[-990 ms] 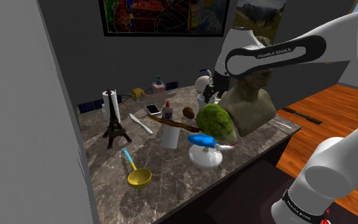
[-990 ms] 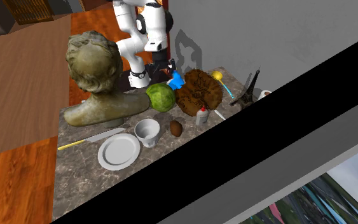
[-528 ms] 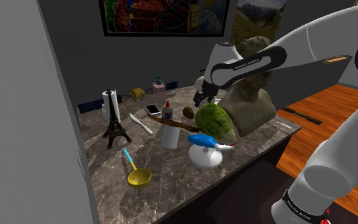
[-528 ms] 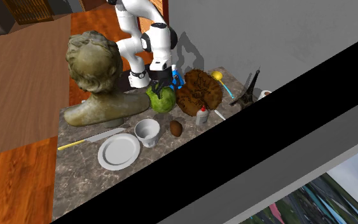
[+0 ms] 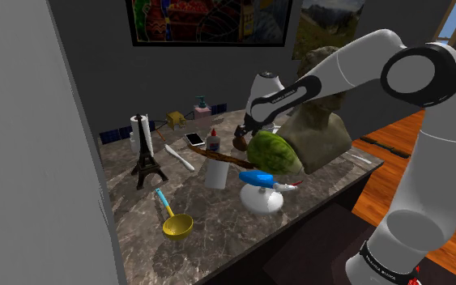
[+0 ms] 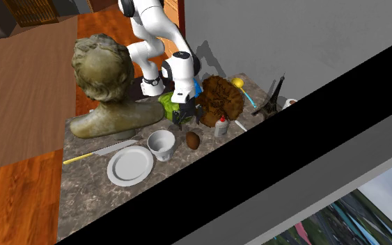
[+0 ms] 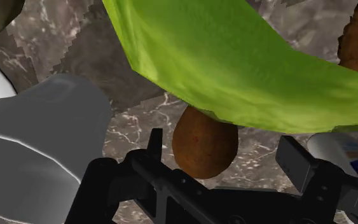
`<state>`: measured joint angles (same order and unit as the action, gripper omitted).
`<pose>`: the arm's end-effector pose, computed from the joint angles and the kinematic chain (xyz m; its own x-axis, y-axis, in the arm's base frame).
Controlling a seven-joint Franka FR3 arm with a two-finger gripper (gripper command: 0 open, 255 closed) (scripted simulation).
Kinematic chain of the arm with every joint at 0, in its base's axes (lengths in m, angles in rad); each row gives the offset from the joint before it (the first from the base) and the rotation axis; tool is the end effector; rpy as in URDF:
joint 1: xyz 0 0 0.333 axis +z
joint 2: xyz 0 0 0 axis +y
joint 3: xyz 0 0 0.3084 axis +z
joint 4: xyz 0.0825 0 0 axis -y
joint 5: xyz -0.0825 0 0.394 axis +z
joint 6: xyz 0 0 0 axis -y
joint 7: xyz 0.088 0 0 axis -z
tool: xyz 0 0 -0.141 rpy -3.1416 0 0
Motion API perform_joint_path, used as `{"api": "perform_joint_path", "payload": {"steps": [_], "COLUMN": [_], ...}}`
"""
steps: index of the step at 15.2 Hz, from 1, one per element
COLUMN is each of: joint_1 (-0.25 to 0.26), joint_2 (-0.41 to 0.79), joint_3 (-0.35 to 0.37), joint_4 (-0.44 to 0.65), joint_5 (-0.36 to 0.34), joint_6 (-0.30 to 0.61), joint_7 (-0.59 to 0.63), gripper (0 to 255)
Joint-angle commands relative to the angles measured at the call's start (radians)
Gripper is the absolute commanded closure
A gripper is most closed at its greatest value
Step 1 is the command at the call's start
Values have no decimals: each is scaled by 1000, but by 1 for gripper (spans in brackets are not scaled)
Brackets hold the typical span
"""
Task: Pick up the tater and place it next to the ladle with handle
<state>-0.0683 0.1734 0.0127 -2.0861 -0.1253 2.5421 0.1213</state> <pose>0.6140 -0.0351 0.3250 0.9563 -0.0717 0.2835 -0.0924 -0.9939 0.0605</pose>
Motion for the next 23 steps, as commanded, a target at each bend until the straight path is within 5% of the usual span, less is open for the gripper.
{"api": "perform_joint_path", "payload": {"steps": [1,17,18,23], "joint_1": [-2,-2,-2,-2], "joint_2": [71,160,160,160], "joint_3": [-3,-9,-9,-9], "joint_4": [52,73,73,73], "joint_5": [-3,-12,-12,-12], "joint_6": [22,90,90,90], "joint_7": [-1,5,5,5], "gripper": [0,0,255,255]}}
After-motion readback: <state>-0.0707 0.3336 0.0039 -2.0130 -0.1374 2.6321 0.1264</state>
